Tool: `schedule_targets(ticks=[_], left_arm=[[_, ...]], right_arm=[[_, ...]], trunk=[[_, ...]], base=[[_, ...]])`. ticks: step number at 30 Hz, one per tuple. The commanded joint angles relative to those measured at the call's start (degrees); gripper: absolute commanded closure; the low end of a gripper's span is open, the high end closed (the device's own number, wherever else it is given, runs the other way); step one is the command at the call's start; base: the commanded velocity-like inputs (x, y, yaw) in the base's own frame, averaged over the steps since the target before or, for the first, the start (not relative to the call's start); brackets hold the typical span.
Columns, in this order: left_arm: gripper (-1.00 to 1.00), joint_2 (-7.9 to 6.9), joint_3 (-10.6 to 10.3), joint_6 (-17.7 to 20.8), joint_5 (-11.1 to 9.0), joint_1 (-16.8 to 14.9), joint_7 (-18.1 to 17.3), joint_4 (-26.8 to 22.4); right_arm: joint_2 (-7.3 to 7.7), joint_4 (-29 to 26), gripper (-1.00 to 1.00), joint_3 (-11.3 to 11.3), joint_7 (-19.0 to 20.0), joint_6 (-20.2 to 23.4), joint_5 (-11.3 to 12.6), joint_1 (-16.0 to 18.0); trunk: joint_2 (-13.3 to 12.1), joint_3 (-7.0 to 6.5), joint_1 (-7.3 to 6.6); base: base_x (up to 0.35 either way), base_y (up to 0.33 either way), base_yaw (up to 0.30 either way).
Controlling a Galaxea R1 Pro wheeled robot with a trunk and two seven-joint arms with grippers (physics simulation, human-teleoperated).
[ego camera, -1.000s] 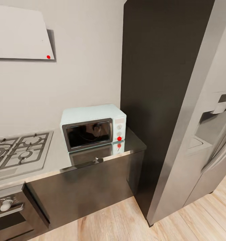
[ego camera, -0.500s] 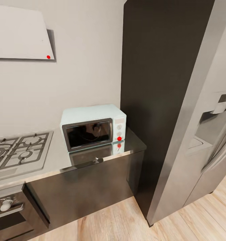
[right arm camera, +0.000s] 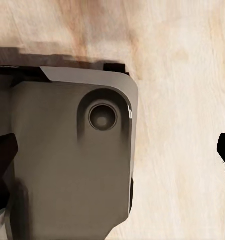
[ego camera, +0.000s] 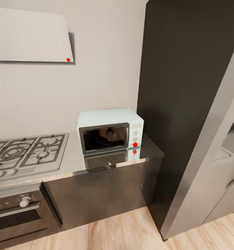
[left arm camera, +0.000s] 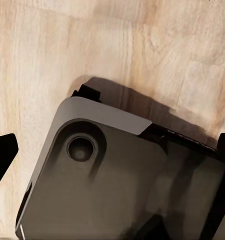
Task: In the kitchen, take the popcorn bag from the countertop, put it into the microwave, and heat it until the popcorn is cooked so the cooked popcorn ends up inside the bag.
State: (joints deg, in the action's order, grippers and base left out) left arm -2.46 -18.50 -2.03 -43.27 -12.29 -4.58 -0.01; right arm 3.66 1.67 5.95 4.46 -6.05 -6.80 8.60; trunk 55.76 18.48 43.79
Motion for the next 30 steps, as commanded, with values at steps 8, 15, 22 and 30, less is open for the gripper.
schedule_targets(ticks=[8, 15, 22, 30], left_arm=[[-1.0, 0.34, -0.48, -0.26, -0.56, -0.02, -0.26, 0.09], [-1.0, 0.35, -0.48, -0.26, -0.58, -0.02, -0.26, 0.09], [-1.0, 0.35, -0.46, -0.27, -0.58, -0.02, -0.25, 0.09], [-1.0, 0.35, -0.48, -0.26, -0.58, -0.02, -0.26, 0.09]], right_arm=[[0.03, 0.18, -1.0, 0.55, 0.11, -0.48, -0.59, 0.06], [0.03, 0.18, -1.0, 0.55, 0.11, -0.54, -0.58, 0.09], [0.1, 0.18, -1.0, 0.55, 0.11, -0.46, -0.54, 0.08], [0.03, 0.18, -1.0, 0.46, 0.11, -0.27, -0.55, 0.08]], trunk=[[0.05, 0.07, 0.0], [0.05, 0.07, 0.0], [0.05, 0.07, 0.0], [0.05, 0.07, 0.0]], base=[[0.0, 0.0, 0.274], [0.0, 0.0, 0.274], [0.0, 0.0, 0.271], [0.0, 0.0, 0.037]])
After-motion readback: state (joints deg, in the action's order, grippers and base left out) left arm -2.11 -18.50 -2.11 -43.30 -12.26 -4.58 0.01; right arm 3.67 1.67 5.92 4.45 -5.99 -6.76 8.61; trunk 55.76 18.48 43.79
